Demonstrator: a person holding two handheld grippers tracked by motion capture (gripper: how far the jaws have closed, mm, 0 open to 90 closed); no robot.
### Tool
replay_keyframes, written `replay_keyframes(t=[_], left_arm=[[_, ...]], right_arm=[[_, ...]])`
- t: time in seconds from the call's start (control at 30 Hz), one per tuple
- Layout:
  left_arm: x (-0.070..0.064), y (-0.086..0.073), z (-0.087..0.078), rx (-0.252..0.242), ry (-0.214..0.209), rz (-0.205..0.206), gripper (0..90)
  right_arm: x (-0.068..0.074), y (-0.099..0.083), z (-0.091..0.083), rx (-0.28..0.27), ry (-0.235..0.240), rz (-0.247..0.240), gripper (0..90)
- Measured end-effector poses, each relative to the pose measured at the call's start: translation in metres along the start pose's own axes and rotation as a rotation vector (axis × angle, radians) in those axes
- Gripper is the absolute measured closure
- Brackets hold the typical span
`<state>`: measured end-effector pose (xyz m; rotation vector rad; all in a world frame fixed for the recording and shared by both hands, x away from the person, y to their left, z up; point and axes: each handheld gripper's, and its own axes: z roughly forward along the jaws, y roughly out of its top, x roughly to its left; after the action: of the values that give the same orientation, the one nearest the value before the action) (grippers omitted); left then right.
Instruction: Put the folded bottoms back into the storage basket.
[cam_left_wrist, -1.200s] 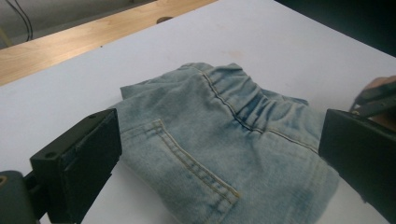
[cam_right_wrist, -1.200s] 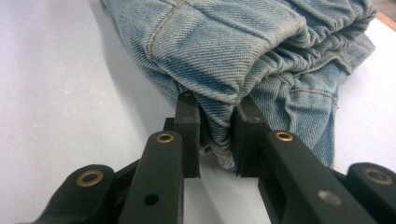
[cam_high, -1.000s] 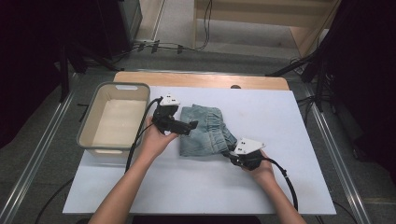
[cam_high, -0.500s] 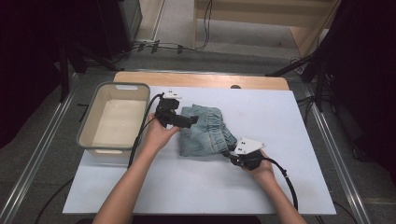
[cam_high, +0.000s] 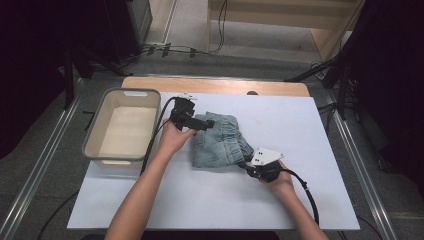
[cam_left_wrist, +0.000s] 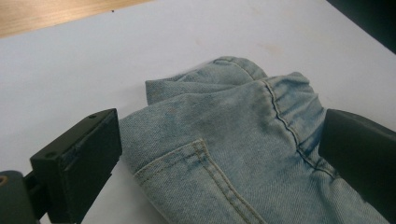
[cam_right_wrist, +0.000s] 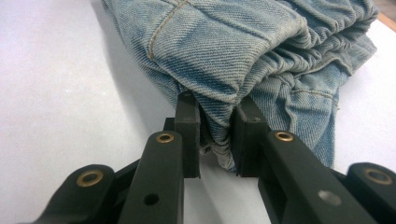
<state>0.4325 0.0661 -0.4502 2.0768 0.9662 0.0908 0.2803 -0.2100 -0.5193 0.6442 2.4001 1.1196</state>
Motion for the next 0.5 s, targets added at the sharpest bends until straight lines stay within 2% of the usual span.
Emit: replay_keyframes(t=[0.1,0.33,0.5], left_arm=[[0.006,0.001,0.004,-0.003,0.003,-0.027,0.0],[0.013,0.003,0.01,0.007,-0.008,-0.052,0.0],[0.019,0.003,0.014,0.001,-0.004,-0.085,0.7]], right_arm=[[0.0,0.0,0.0,-0.001,-0.001,-0.002,74.4],[0.0,0.0,0.0,0.0,0.0,-0.002,74.4],[0.0,0.0,0.0,-0.001,-0.003,-0.006,74.3]])
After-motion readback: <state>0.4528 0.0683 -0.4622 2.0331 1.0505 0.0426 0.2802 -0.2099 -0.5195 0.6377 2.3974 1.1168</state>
